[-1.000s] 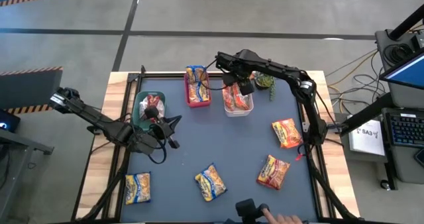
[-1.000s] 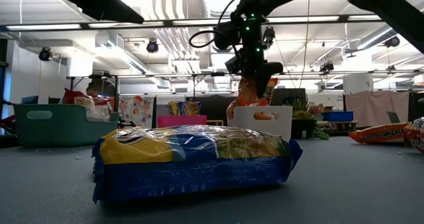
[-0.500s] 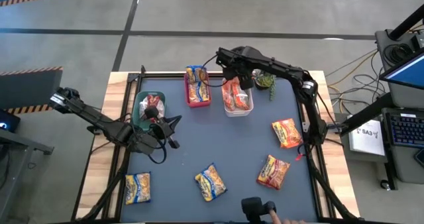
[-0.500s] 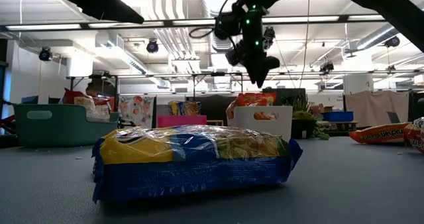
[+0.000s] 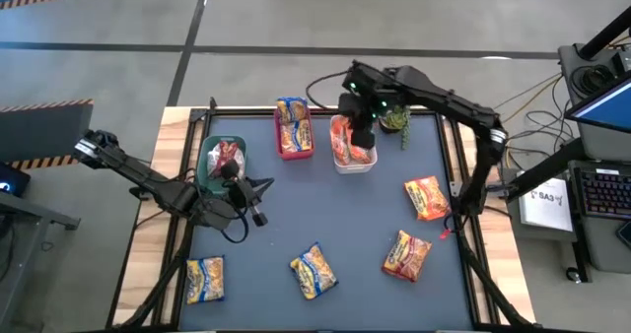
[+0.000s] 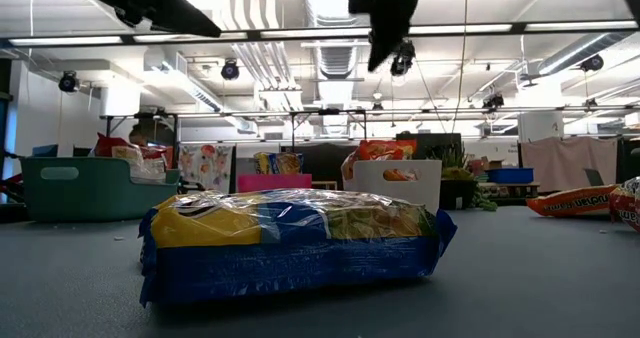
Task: Sort Maruchan noodles
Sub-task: Put the orange noodle pack into the white bin
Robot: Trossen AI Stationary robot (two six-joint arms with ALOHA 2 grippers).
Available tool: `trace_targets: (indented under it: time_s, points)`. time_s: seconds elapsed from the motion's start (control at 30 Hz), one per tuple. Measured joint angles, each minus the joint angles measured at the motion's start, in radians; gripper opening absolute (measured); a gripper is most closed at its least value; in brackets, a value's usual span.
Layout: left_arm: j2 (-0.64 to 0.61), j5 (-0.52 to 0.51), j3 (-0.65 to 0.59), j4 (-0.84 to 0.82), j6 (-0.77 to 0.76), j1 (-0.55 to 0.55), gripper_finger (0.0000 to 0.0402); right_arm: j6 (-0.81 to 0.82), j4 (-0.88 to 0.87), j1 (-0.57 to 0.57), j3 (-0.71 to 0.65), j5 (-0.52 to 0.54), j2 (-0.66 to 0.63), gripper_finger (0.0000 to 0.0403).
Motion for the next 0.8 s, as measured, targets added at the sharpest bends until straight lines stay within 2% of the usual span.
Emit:
trace_targets:
  time_s: [0.07, 0.4, 0.8]
  points:
    - [0.000, 0.026, 0.000, 0.000, -0.029, 0.000, 0.0000, 0.027, 0.068, 0.033, -0.072, -0.043, -0.056, 0.0067]
    - [0.000, 0.043, -0.001, 0.000, -0.112, -0.001, 0.0000, 0.306, 0.398, 0.228, -0.544, -0.045, -0.319, 0.0017]
    - [0.000, 0.043, 0.000, 0.006, -0.113, -0.001, 0.0000, 0.779, 0.406, 0.342, -0.900, -0.045, -0.419, 0.0009]
